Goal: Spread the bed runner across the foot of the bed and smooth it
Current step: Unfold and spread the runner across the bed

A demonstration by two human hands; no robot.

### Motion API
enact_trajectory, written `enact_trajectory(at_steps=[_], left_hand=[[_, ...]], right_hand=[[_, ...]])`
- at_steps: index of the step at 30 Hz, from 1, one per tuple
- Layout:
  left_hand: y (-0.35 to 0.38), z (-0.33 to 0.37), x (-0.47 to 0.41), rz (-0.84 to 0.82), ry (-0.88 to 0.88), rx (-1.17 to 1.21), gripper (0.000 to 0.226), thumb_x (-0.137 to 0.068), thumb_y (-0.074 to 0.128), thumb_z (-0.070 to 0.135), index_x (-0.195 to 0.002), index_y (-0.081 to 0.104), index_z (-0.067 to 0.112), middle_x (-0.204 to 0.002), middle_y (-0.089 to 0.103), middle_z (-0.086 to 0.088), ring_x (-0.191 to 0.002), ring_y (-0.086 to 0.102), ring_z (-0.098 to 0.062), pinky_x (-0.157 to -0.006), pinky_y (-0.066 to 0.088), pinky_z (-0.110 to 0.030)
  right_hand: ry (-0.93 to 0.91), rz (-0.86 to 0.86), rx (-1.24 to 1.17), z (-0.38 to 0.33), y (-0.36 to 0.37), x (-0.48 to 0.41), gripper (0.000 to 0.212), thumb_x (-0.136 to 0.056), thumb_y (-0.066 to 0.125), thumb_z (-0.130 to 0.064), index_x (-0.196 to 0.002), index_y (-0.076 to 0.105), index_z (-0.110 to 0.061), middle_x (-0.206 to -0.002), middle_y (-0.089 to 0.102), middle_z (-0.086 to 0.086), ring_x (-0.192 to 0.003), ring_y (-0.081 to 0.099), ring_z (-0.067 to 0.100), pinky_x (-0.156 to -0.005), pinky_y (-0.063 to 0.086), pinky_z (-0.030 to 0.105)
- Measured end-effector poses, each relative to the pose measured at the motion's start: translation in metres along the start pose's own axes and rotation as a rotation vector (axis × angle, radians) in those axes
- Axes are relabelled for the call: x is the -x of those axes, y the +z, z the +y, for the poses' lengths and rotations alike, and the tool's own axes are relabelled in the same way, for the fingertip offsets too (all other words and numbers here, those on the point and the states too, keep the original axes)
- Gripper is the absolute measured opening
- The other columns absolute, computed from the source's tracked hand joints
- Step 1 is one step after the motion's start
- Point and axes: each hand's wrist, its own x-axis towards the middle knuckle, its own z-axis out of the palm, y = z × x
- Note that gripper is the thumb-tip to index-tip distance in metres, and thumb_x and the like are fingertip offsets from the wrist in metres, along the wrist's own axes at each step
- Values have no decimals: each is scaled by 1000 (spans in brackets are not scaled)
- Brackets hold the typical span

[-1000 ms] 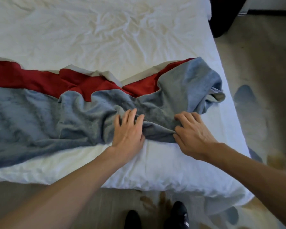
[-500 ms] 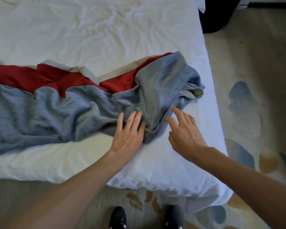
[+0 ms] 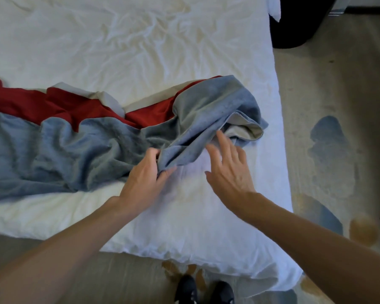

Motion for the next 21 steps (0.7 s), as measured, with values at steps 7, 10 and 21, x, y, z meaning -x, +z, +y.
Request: enact_trajectory(at_steps=[7, 10, 21], left_hand=[[2, -4, 4, -44, -69, 33, 36, -84, 44, 62, -101, 38, 30, -85, 58, 17, -73, 59, -3, -55, 42, -22], [7, 6, 7, -74, -63, -87, 48, -86, 45, 57, -119, 39, 23, -100, 65, 4, -82, 63, -19, -67, 50, -38], [31, 39, 29, 178, 232, -581, 24, -82, 68, 22, -103, 67, 10, -123, 57, -17, -110, 56, -32, -94, 40, -56]], right_hand=[[-18, 144, 43, -11, -2, -30, 71, -60, 82, -3, -118, 43, -14, -139, 42, 24, -124, 44, 38, -91, 40, 49], [-135, 195, 47, -8, -2, -31, 52, -59, 81, -1, -104, 58, -11, -132, 48, 24, -119, 47, 38, -89, 37, 45], [-437, 272, 77, 16, -4, 0, 29, -82, 61, -16, -54, 56, -9, -53, 50, 7, -56, 48, 27, -75, 45, 39]])
